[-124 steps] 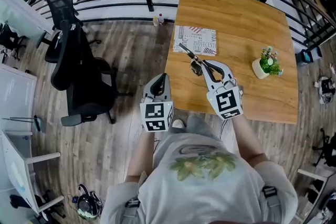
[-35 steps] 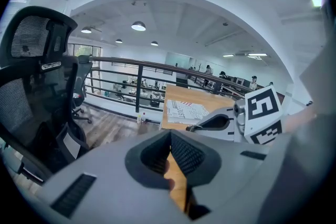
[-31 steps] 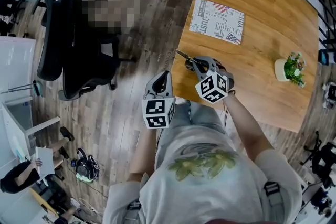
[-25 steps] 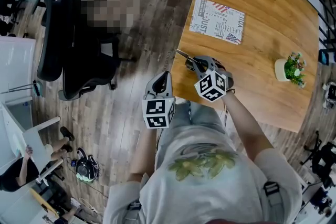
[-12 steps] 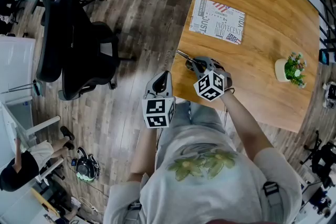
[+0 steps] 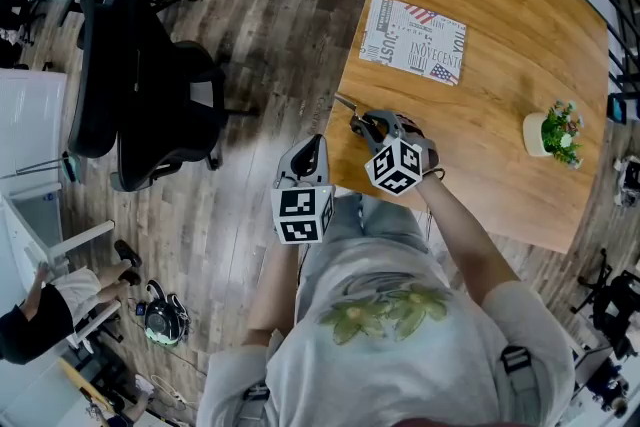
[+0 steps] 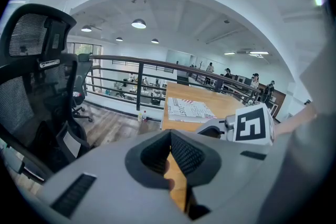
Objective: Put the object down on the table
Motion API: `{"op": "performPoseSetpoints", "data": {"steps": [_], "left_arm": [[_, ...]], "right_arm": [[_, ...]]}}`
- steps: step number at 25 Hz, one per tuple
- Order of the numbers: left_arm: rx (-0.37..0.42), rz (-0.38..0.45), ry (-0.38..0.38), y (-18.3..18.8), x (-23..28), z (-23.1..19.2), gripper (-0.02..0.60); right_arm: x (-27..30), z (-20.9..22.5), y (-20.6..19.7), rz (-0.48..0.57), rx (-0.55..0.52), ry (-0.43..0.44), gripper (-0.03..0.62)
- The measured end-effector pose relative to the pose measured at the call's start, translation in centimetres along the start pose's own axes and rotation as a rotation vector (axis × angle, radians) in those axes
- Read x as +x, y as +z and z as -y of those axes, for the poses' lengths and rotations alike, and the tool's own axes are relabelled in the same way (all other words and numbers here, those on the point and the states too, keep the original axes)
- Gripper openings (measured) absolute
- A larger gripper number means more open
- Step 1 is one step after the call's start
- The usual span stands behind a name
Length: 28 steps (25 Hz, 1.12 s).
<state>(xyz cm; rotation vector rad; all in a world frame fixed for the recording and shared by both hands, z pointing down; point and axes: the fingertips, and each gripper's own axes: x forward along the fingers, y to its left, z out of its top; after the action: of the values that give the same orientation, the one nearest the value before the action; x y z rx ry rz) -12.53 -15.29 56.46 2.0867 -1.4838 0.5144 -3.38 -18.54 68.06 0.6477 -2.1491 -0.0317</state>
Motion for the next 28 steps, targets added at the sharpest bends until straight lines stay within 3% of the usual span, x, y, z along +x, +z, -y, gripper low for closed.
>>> {"op": "performPoseSetpoints", "data": {"steps": [28], "left_arm": [[-0.002,-0.002,0.004,0.1,0.2,1.0,0.017]], "right_arm": [[1.0,-2.2,-0.8,-0.011,-0.012,0.090,0.129]]}}
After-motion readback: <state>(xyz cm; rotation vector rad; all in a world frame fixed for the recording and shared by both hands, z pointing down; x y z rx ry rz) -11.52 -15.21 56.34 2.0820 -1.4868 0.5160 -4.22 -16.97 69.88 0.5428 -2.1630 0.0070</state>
